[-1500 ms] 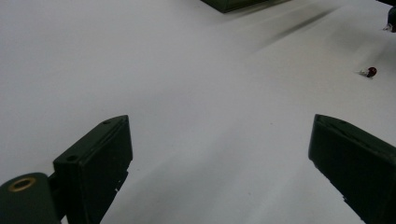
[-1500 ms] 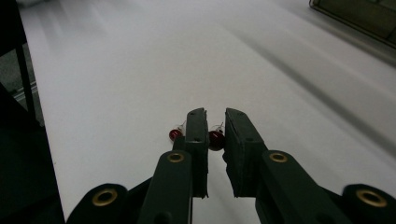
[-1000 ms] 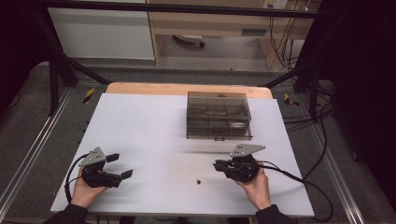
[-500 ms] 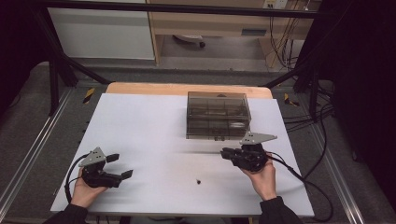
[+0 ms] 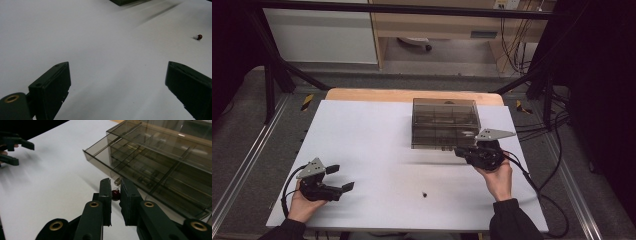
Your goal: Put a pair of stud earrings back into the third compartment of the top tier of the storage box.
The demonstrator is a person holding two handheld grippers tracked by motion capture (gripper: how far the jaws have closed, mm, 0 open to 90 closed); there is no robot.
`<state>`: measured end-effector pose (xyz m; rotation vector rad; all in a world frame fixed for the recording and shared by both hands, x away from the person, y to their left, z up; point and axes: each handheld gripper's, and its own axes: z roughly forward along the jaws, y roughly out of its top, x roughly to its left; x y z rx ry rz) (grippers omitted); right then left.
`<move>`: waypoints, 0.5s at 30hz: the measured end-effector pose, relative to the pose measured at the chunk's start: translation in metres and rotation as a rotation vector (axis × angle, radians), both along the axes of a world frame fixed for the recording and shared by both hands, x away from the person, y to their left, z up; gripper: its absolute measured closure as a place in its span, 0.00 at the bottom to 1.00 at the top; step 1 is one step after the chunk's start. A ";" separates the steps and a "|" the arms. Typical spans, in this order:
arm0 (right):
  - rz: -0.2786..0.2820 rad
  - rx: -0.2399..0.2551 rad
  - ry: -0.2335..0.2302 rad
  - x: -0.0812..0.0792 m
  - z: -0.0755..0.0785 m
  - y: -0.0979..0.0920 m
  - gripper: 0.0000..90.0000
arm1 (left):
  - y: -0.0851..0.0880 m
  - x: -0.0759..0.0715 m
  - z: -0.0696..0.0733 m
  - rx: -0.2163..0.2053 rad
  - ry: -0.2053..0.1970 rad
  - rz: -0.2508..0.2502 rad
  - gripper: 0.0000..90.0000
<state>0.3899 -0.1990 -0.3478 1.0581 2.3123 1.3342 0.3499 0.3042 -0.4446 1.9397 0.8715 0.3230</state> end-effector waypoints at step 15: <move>-0.137 -0.050 0.045 0.044 -0.006 -0.011 0.89 | 0.000 0.000 0.000 -0.001 0.000 0.001 0.07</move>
